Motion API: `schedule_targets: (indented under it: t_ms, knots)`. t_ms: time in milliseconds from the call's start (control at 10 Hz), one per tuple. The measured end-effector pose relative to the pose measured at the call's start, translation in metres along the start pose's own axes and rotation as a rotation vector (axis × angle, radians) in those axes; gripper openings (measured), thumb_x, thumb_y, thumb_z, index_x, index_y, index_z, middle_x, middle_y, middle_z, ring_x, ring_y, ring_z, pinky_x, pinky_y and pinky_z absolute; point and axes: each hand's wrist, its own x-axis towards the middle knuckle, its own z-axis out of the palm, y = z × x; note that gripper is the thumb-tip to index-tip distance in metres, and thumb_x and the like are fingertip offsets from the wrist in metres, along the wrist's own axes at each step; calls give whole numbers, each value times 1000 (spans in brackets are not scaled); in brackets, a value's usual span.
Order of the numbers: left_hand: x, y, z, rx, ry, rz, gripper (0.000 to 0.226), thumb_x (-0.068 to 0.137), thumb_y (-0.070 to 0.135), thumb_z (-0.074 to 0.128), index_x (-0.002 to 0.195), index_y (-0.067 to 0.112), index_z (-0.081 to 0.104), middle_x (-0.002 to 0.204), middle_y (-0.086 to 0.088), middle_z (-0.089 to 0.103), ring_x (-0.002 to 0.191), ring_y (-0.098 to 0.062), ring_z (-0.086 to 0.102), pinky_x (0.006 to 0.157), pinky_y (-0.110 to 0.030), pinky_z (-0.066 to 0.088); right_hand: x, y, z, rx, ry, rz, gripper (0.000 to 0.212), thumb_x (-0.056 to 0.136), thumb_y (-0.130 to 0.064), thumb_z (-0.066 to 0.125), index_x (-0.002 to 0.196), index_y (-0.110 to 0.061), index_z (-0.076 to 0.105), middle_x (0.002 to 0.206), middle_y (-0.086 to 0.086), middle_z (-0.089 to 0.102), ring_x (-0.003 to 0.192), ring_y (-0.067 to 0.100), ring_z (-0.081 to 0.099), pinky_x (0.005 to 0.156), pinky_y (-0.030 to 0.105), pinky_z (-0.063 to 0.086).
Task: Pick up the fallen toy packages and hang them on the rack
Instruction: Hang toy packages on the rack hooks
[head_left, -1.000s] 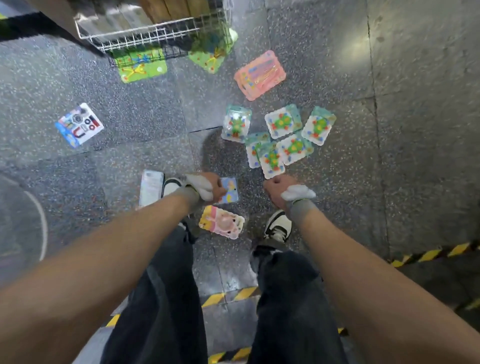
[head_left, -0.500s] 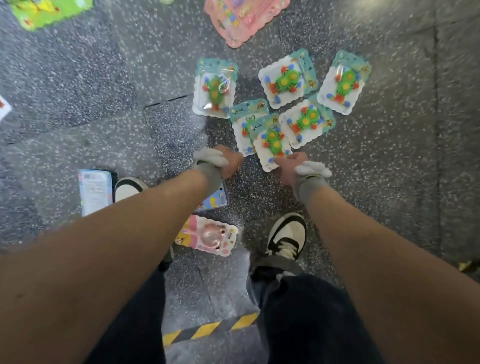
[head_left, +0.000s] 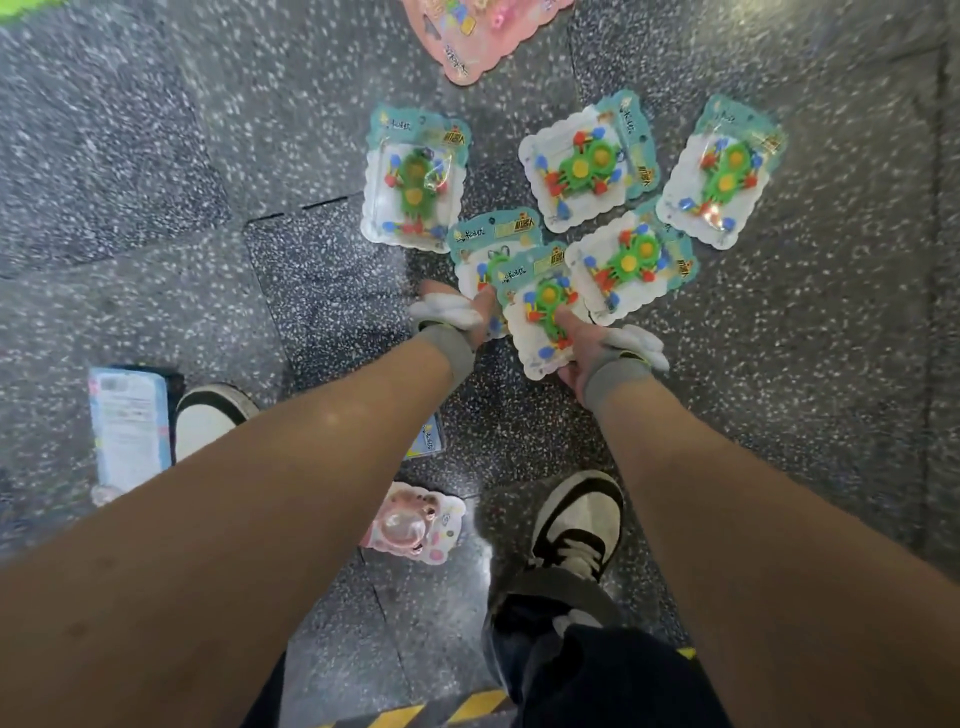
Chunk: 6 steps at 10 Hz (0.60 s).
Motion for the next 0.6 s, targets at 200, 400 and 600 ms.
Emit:
schedule_targets:
  t_ms: [200, 400, 600]
  knots:
    - [-21, 8, -18, -186, -189, 133, 23, 96, 37, 59, 111, 20, 57, 100, -1, 60, 92, -21, 56, 69, -18, 41, 6, 2, 1, 7, 57, 35, 47, 85, -63, 59, 72, -23, 37, 74, -5, 39, 63, 10, 39, 57, 24, 35]
    - [-18, -22, -20, -379, -284, 26, 79, 55, 22, 70, 127, 0, 49, 117, -25, 64, 92, -35, 69, 79, -52, 59, -32, 9, 16, 77, 104, 24, 48, 74, -60, 74, 99, -28, 48, 98, 0, 53, 74, 13, 49, 59, 28, 43]
    - [-70, -27, -91, -456, -407, 6, 54, 80, -9, 62, 131, 1, 48, 122, -26, 62, 94, -37, 68, 79, -49, 60, -83, 4, 39, -6, 83, 4, 62, 64, -63, 79, 105, -26, 51, 105, 9, 65, 93, 26, 67, 72, 39, 58]
